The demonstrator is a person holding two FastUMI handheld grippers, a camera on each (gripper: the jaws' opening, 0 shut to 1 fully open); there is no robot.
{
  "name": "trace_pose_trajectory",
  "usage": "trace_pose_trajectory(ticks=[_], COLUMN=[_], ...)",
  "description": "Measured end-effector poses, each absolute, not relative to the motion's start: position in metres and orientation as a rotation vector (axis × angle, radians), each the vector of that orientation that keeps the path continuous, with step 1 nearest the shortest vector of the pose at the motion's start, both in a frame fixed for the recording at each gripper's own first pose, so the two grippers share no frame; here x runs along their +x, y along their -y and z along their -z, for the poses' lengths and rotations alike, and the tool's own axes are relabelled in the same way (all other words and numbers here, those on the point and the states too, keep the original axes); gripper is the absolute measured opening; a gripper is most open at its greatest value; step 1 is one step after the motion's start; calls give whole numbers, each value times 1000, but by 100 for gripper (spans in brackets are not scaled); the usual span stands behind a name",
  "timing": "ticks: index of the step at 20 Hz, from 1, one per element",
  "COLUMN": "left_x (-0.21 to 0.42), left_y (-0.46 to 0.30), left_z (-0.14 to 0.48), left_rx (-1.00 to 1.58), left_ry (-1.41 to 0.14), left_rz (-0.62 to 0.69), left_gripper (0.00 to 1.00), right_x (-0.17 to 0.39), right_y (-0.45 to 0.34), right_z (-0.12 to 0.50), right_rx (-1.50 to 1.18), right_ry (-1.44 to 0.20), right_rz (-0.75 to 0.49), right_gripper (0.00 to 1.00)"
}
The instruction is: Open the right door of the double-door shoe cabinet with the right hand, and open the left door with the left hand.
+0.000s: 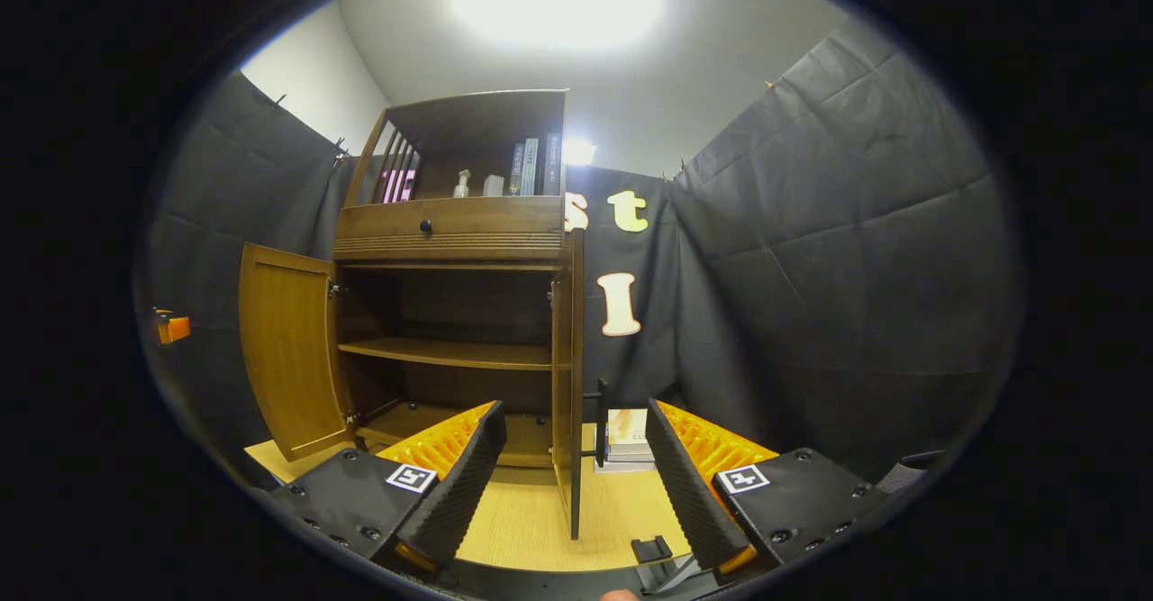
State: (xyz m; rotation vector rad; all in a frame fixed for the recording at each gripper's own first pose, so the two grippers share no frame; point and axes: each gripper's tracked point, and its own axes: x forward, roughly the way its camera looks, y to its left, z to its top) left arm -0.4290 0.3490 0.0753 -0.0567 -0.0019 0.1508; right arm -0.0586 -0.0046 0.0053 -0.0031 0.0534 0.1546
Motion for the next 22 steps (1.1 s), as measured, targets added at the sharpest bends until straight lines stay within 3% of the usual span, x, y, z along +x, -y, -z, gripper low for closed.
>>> trace_pose_trajectory(ticks=[22], left_x=[-396], left_y=[-352], left_z=[-75], left_rx=[-44], left_ry=[-5], left_rz=[-120], left_gripper=[99], right_x=[-36], right_y=[-8], right_z=[-7], right_rx=[-16], right_ry=[-33], right_rz=[-142], right_gripper=[97])
